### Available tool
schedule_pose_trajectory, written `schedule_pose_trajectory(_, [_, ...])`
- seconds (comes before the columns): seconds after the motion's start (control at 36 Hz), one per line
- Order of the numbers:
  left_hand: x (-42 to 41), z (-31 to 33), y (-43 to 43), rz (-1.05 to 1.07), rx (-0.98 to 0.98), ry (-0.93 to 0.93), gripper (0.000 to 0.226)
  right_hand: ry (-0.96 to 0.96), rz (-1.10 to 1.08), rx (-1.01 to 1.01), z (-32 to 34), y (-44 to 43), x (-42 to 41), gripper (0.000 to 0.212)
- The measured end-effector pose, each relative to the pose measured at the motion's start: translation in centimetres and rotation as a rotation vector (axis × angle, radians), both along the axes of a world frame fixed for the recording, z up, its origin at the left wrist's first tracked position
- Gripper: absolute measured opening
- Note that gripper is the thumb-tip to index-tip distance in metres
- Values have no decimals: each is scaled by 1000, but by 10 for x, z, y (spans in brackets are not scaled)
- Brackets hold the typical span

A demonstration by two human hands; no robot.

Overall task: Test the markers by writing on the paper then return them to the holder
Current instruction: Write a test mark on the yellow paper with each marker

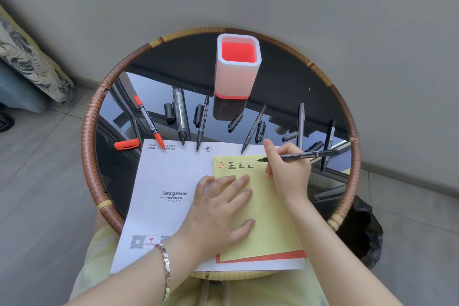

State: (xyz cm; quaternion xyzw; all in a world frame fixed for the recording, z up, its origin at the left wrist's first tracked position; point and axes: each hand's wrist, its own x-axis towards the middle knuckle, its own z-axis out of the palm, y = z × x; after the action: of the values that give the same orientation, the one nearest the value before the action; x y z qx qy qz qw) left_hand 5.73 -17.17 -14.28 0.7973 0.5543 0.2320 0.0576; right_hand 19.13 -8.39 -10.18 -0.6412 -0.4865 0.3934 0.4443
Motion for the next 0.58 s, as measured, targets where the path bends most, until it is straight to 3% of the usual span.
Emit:
schedule_pose_trajectory(0.28, [1,-1,0,18,14,-39,45,-119,-102,126,-20,1,-3,41])
schedule_pose_trajectory(0.58, [1,-1,0,16,24,-42,44,-134,-57,135,-20,0,-3,45])
